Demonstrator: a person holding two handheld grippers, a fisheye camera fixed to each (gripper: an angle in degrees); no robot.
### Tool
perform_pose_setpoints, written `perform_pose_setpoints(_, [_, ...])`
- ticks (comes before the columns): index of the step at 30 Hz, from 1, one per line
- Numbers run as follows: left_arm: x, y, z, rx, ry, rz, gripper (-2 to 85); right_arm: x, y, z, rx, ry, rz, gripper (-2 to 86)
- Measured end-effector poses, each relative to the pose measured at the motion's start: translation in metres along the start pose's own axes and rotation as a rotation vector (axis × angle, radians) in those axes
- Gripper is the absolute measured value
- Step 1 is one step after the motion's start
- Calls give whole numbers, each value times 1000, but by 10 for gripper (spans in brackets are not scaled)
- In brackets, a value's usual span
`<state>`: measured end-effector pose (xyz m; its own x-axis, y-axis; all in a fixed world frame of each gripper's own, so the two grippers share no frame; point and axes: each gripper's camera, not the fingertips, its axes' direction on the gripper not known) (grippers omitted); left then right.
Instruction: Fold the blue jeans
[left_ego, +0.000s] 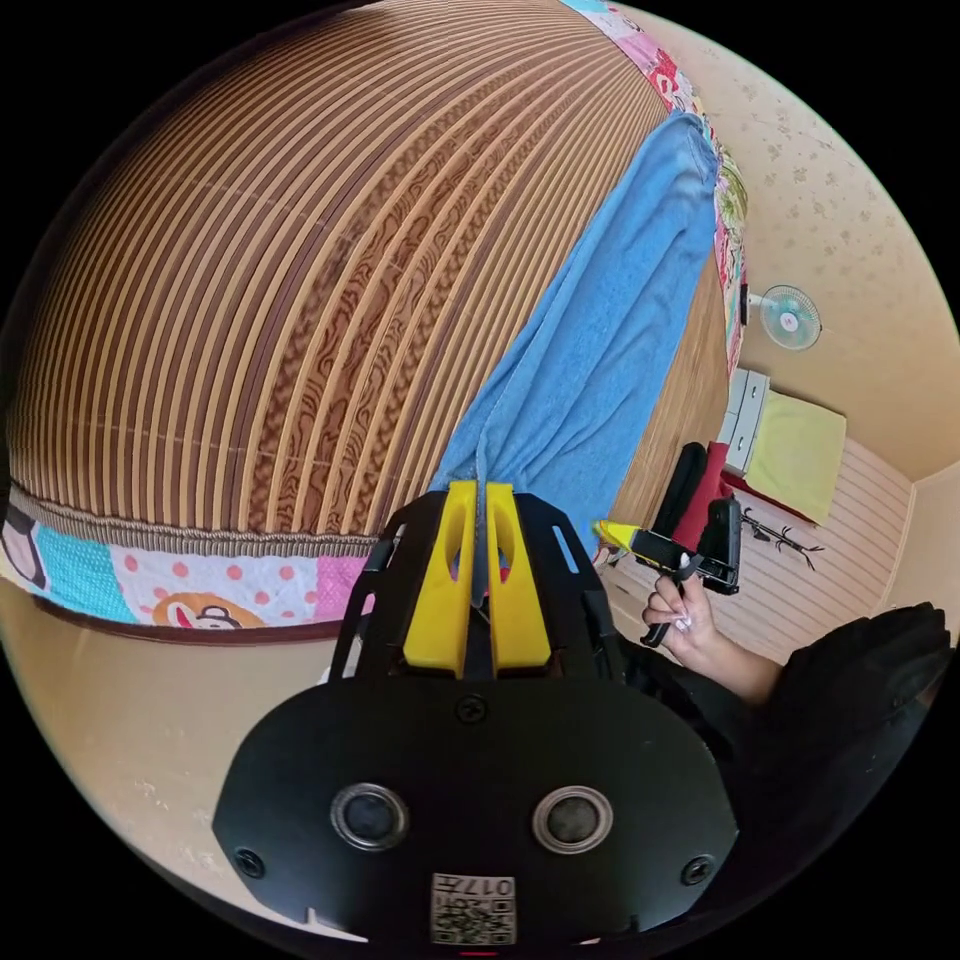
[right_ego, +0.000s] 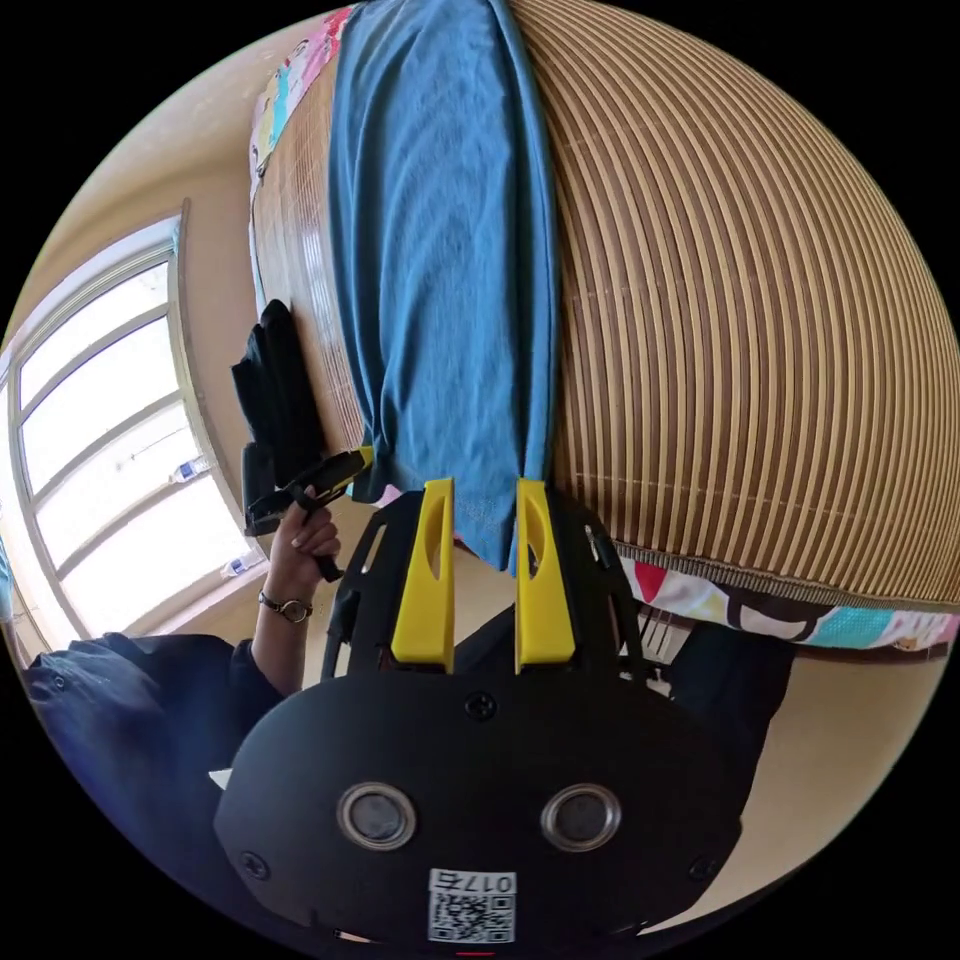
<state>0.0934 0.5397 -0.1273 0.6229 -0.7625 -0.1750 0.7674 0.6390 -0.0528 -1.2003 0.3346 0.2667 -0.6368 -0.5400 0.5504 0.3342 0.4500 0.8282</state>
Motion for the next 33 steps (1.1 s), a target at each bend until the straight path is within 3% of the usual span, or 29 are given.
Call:
perform_pose_setpoints(16, [12,19,6,-72,-64,85,-6,-30,26,-16,54,14,-59,40])
perform_pose_setpoints(19, [5,25,2,-83,-19,62,-6,-40,34,-31,89,-20,-84,25])
perform_pose_setpoints(23, [2,39,-17,-98,168,196,-7,-52,56,-63,142,-68,-86,18])
perform_pose_setpoints(27, [-16,52,-25,-61,256,248,-8,-56,71,-76,169,-11,-103,16])
perform_pose_setpoints(33, [-28,61,14,-64,45,214,2,-50,70,-50,145,66,-97,20])
